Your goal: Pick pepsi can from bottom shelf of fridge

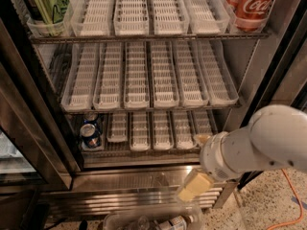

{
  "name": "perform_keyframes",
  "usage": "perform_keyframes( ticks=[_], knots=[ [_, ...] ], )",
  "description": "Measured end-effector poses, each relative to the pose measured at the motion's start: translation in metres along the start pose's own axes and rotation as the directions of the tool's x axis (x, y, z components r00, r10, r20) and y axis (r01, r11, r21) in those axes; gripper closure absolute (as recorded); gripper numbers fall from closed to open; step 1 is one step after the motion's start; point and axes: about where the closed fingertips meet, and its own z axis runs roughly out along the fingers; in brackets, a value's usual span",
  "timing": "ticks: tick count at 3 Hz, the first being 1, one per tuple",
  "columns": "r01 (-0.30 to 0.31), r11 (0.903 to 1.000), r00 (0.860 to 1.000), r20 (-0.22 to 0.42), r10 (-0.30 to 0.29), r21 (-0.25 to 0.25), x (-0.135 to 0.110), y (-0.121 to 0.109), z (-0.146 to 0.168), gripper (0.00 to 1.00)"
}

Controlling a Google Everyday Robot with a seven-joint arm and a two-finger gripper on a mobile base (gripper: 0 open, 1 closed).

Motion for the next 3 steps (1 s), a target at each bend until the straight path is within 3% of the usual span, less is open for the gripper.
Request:
perform_keyframes(
  ticks=[1, 2, 3],
  knots=[
    [0.032, 0.9995, 0.992, 0.118, -0.032, 0.007, -0.025, 0.007, 0.05, 0.0],
    [0.1, 0.9948, 0.968, 0.23, -0.101, 0.019, -0.057, 0.011, 0.084, 0.0],
    [0.1, 0.9949, 0.968, 0.23, -0.101, 0.019, -0.057, 0.011, 0.084, 0.0]
  ],
)
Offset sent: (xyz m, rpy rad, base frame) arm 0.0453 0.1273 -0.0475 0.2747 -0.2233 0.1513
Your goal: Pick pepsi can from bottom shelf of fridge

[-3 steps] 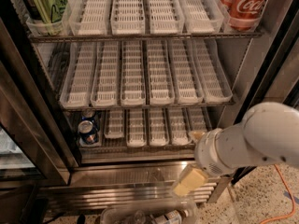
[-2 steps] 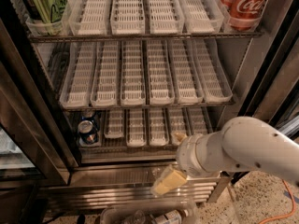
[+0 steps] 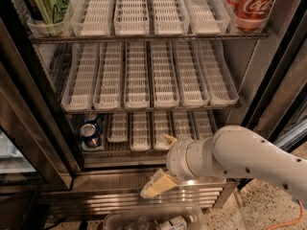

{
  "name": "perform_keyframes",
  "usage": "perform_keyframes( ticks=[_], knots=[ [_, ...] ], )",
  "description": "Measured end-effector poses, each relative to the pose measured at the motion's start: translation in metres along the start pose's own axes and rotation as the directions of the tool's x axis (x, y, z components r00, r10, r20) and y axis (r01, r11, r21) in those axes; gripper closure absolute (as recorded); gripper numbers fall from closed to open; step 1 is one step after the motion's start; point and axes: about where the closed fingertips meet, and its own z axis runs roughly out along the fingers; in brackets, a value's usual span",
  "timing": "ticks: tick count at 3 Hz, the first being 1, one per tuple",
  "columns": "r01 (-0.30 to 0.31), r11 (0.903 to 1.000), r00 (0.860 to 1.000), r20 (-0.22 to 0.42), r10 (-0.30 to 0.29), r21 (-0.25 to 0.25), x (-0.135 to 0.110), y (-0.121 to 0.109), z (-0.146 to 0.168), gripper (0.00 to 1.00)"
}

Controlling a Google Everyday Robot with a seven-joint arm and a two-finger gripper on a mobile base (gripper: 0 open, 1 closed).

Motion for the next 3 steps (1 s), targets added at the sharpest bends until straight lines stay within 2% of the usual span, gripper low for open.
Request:
perform_keyframes(
  ticks=[1, 2, 3],
  knots=[
    [-0.024, 0.9997, 0.999, 0.02, 0.024, -0.005, 0.005, 0.006, 0.016, 0.0],
    [-0.058, 0.9983, 0.994, 0.09, 0.058, -0.002, 0.016, 0.018, 0.054, 0.0],
    [-0.071, 0.9968, 0.983, 0.174, 0.064, 0.037, 0.018, 0.021, 0.097, 0.0]
  ],
)
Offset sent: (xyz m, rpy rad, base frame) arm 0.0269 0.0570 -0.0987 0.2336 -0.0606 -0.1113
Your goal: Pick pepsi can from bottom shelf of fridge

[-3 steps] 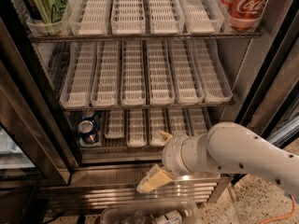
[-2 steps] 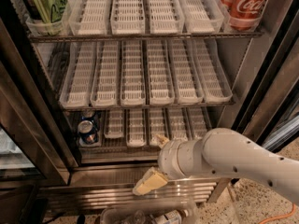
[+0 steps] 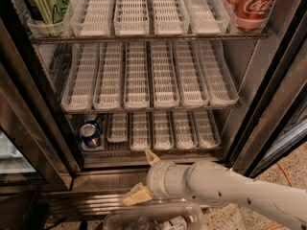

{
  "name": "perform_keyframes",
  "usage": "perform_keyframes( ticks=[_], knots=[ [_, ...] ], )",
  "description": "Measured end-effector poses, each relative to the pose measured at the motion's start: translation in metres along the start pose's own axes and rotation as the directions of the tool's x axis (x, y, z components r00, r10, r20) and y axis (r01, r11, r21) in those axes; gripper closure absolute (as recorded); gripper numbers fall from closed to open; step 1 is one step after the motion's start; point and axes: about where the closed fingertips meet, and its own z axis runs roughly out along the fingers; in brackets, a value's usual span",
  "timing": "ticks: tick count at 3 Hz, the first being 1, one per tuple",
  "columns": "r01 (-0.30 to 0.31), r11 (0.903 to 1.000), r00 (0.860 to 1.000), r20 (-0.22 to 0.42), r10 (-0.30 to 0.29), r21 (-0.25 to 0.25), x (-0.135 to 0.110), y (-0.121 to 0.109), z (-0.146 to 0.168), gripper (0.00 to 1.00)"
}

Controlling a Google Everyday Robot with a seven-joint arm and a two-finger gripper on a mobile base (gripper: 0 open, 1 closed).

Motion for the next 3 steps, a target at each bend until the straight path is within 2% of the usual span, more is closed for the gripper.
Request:
perform_keyframes(
  ticks=[1, 2, 3],
  knots=[
    [-0.008, 0.9981, 0.998, 0.063, 0.004, 0.062, 0.003, -0.0064, 0.0299, 0.0],
    [-0.008, 0.9981, 0.998, 0.063, 0.004, 0.062, 0.003, -0.0064, 0.0299, 0.0],
    [-0.025, 0.9978, 0.995, 0.101, 0.019, 0.061, 0.0023, 0.0004, 0.0373, 0.0]
  ],
)
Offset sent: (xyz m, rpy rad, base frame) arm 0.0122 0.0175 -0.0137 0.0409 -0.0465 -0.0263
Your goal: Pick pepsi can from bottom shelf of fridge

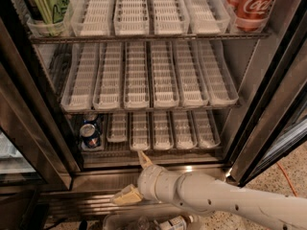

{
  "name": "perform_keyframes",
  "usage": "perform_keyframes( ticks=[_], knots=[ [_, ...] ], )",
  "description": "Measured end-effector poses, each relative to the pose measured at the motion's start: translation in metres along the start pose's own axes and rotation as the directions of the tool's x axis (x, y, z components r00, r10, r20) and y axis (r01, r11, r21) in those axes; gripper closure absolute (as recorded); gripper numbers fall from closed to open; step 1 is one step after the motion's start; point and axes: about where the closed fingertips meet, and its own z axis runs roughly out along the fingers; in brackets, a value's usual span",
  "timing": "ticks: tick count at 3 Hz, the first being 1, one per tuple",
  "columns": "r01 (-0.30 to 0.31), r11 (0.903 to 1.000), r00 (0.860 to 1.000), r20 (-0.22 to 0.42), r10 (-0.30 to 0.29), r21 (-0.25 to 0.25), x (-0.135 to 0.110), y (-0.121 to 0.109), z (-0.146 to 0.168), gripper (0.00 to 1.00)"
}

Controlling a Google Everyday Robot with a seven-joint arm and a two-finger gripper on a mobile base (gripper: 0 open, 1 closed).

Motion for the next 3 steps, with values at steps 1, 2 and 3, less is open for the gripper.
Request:
perform_keyframes(
  ticks=[1, 2, 3],
  knots=[
    [0.01, 0.9998, 0.998, 0.064, -0.009, -0.015, 0.003, 0.019, 0.04, 0.0],
    [0.039, 0.9992, 0.986, 0.16, -0.04, 0.009, -0.016, 0.025, 0.079, 0.0],
    [0.047, 0.9968, 0.971, 0.232, -0.061, 0.064, -0.035, 0.029, 0.105, 0.0]
  ],
)
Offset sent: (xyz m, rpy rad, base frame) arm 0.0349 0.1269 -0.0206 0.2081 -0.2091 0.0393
